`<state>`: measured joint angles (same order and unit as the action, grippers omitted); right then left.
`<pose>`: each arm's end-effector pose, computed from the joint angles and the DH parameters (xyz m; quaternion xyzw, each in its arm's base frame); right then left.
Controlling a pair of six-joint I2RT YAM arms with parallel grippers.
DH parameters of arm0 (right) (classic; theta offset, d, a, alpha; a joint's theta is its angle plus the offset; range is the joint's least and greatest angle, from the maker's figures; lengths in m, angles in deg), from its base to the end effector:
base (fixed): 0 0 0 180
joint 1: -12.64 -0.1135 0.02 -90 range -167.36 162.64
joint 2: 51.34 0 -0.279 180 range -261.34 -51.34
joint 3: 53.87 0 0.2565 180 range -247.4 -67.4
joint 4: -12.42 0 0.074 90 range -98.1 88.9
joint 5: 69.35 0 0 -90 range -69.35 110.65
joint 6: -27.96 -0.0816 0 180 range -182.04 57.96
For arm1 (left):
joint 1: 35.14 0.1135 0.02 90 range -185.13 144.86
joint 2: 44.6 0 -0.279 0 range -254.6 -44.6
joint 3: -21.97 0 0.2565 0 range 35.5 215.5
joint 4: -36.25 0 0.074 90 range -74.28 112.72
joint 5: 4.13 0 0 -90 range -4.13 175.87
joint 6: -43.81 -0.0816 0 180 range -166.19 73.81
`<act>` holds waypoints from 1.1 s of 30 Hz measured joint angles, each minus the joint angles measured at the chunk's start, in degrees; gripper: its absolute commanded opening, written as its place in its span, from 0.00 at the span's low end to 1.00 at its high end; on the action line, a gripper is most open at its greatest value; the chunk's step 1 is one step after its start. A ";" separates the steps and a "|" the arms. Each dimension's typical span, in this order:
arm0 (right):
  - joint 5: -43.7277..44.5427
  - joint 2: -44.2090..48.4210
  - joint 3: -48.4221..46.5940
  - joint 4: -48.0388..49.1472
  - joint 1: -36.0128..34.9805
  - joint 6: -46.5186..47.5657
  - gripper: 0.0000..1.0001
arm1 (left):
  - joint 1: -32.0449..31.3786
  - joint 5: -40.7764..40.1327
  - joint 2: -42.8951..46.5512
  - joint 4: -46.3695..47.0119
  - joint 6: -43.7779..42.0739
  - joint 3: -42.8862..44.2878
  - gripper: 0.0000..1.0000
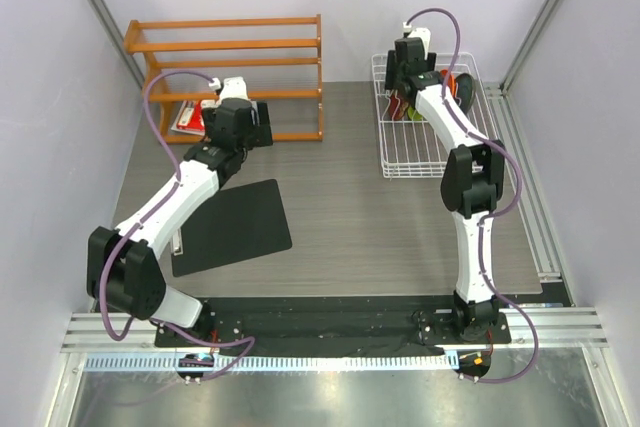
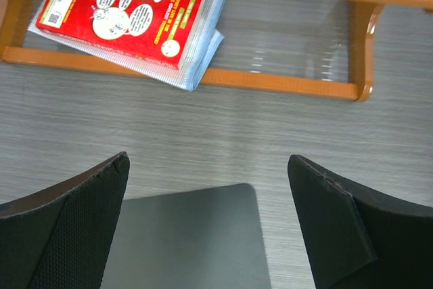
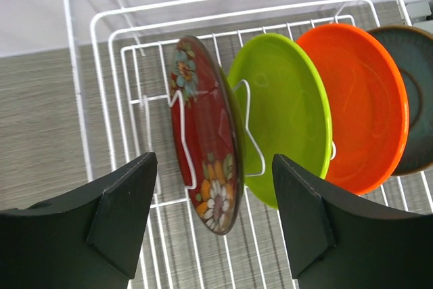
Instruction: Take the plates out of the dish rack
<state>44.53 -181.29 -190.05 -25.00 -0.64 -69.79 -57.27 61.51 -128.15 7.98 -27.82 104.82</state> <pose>0.5733 0.1014 0.2783 0.0603 0.8562 -0.0895 0.5052 0.3600 -0.1101 0.3158 -0.0794 0.8452 -0.0013 0.5286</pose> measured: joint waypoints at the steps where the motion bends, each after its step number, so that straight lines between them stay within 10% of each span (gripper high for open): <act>1: 0.04 -0.42 -0.07 -0.11 0.24 0.09 0.73 | -0.39 -0.76 0.04 0.22 -0.44 -0.44 0.99; 7: 0.04 -2.40 -1.03 -0.22 1.25 0.35 0.44 | -1.22 -2.19 0.52 1.36 -0.85 -1.22 0.99; 14: -0.66 -4.76 -3.32 -0.33 1.92 1.20 0.40 | -1.22 -4.28 0.04 1.11 -0.59 -0.83 0.99; 26: -1.97 -5.73 -3.80 -0.94 2.14 3.39 0.01 | -1.22 -6.19 -0.52 1.11 -0.61 -0.79 0.99; 33: -1.97 -5.73 -3.85 -0.94 2.10 4.76 0.01 | -1.22 -5.81 -0.50 0.72 0.85 -0.79 1.00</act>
<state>42.56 -187.02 -193.90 -25.94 1.46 -65.02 -58.49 55.69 -128.65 8.70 -26.97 104.03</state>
